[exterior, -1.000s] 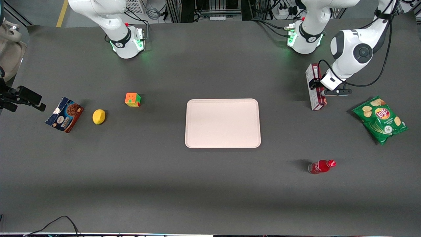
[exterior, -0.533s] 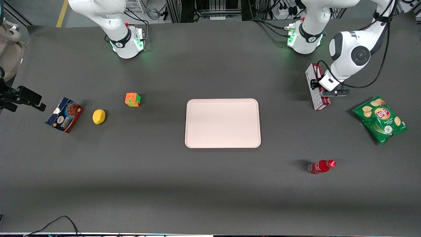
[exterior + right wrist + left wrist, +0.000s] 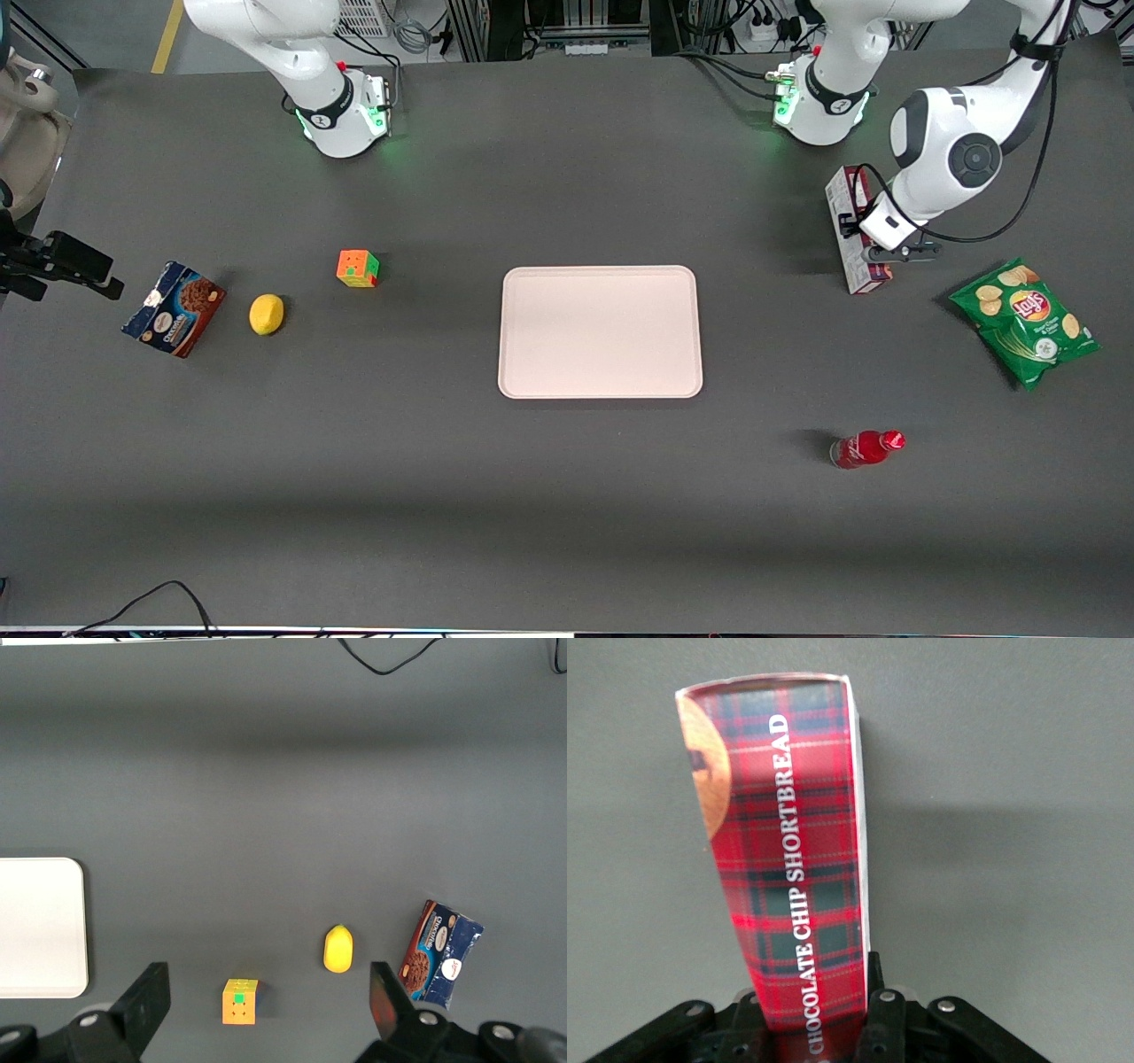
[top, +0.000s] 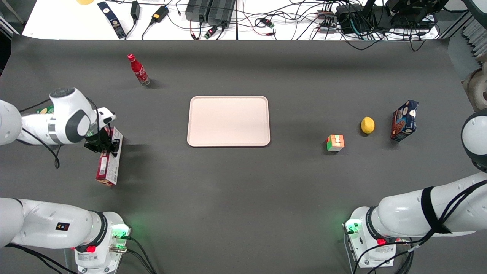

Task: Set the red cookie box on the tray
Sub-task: 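Lift the gripped box up off the table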

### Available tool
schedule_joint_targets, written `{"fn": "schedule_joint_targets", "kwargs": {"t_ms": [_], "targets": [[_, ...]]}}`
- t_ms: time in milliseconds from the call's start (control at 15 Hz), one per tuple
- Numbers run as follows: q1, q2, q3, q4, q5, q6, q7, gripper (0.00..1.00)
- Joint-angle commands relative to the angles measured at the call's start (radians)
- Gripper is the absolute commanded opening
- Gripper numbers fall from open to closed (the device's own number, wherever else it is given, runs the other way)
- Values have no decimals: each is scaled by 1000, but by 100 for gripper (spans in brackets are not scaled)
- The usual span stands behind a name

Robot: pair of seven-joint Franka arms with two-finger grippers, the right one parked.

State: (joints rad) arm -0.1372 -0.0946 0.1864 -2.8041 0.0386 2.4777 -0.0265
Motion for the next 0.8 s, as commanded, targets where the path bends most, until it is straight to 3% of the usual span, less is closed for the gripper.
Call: {"fn": "schedule_joint_targets", "kwargs": {"t_ms": [0, 133, 333, 533, 733], "targets": [[-10, -120, -10, 125, 6, -268, -27, 26], [-12, -161, -54, 217, -8, -368, -33, 25], [-13, -175, -169, 404, -88, -506, -102, 25], [-21, -165, -373, 555, -129, -571, -302, 26], [-22, -47, -554, 684, -172, -530, -525, 27]]}}
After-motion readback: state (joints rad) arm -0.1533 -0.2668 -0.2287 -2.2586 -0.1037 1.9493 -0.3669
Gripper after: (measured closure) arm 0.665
